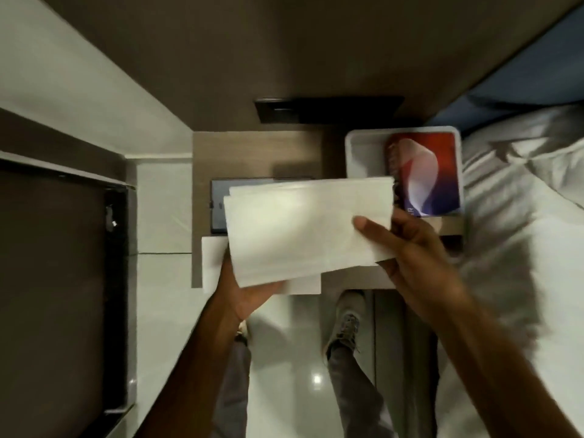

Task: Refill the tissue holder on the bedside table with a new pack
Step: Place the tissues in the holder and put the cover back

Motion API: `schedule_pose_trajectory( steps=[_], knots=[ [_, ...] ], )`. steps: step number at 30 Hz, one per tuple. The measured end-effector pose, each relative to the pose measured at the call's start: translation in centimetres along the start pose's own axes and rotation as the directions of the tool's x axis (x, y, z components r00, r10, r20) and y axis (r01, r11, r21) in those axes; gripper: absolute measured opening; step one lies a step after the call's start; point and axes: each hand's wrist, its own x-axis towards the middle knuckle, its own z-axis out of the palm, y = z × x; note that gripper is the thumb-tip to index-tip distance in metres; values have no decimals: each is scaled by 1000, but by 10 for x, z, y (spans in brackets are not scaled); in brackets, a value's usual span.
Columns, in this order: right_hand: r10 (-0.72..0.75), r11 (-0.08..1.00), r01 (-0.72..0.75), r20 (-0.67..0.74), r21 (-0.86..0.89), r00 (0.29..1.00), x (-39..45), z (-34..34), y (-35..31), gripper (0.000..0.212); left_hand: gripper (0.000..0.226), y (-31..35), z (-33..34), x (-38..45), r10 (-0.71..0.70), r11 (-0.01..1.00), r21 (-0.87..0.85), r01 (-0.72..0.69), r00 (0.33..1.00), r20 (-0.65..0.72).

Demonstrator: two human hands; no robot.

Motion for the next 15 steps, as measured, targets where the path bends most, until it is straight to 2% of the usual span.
schedule_pose_trajectory(
  steps=[2, 5, 7, 9, 10, 12, 15],
  knots=[
    [46, 999, -47, -60, -11, 997, 20, 23, 31, 29, 66, 28, -10, 1, 56, 998, -39, -51, 991, 123],
    [67, 994, -78, -145, -71, 987, 45, 43, 72, 28, 71, 58, -31, 9, 80, 997, -3, -80, 995, 61],
    [67, 992, -83, -161, -99, 985, 62, 52, 91, 25, 54, 68, -48, 17, 101, 992, 76, -102, 995, 23],
    [57, 986, -83, -177, -145, 983, 81, 59, 103, 27, 29, 75, -56, 29, 124, 972, 202, -120, 992, -6],
    [39, 981, -74, -191, -179, 981, 90, 62, 107, 31, 19, 78, -57, 35, 164, 934, 330, -135, 985, -61],
    [-10, 949, -65, -236, -310, 972, 111, 69, 114, 38, 19, 84, -60, 52, 307, 787, 598, -149, 936, -170],
    [-115, 820, -77, -294, -568, 949, 134, 74, 119, 37, 28, 90, -62, 76, 471, 635, 751, -180, 861, -191]
  ],
)
